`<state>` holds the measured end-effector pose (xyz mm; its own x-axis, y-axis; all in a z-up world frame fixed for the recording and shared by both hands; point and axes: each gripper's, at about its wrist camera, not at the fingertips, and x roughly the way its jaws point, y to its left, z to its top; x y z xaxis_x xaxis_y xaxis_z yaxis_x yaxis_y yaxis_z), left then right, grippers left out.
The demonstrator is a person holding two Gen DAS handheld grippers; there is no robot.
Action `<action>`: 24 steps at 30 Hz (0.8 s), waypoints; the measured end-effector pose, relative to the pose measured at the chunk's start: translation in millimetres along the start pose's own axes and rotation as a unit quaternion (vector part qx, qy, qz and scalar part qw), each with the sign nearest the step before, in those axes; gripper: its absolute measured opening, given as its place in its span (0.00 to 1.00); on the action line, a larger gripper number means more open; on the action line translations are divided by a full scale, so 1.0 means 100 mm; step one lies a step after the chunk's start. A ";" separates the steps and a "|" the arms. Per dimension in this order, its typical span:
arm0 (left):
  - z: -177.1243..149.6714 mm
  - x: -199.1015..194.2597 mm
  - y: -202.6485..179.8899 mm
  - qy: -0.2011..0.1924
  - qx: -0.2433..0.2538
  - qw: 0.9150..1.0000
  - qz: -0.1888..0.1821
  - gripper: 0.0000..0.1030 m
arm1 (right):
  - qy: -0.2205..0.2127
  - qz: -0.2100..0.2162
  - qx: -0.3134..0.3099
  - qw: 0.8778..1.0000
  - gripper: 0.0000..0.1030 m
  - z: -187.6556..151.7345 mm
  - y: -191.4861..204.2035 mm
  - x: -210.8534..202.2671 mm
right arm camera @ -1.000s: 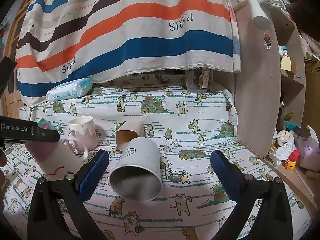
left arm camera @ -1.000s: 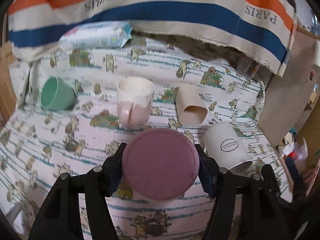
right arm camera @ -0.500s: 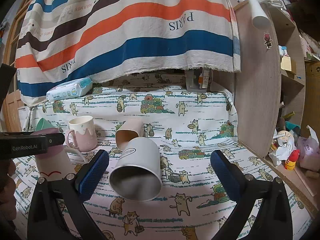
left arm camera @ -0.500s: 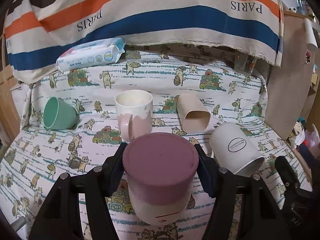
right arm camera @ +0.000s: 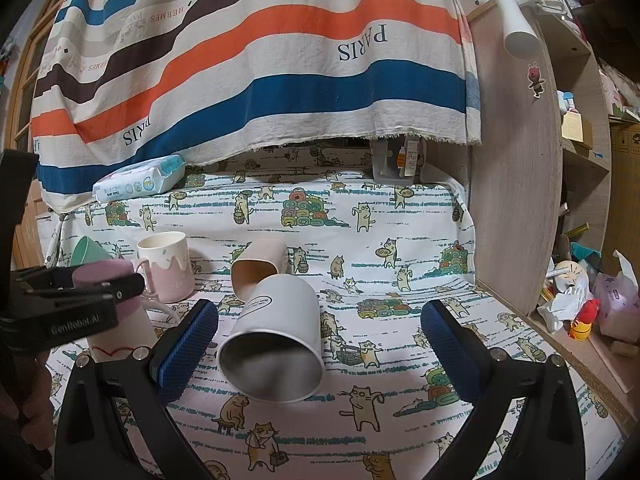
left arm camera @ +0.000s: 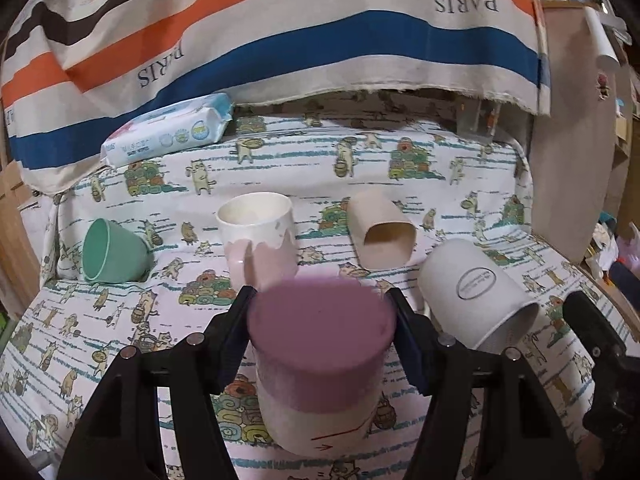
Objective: Flip cup upside down
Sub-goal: 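Lift and turn the cup with the left gripper, set it pink base up, then open the left gripper and pull it back from the cup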
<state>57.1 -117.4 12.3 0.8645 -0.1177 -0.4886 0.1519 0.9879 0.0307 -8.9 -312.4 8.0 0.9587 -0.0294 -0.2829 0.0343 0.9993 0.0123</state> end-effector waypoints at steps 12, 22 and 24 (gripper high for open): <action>0.10 -0.53 0.09 -0.100 0.016 0.995 0.006 0.99 | 0.000 0.000 0.000 1.000 0.99 0.00 0.00 0.00; 0.03 -0.96 0.36 -0.170 0.006 0.985 -0.010 0.99 | 0.001 0.000 -0.001 1.000 0.99 0.00 0.01 0.00; -0.02 -1.01 0.43 -0.178 0.001 0.984 -0.019 0.99 | 0.001 0.003 -0.003 1.000 0.99 -0.01 0.01 0.00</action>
<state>-25.0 -63.1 61.0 0.9714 -0.1821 -0.1522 0.1872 0.9821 0.0196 -8.6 -311.2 7.3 0.9580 -0.0235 -0.2857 0.0269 0.9996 0.0081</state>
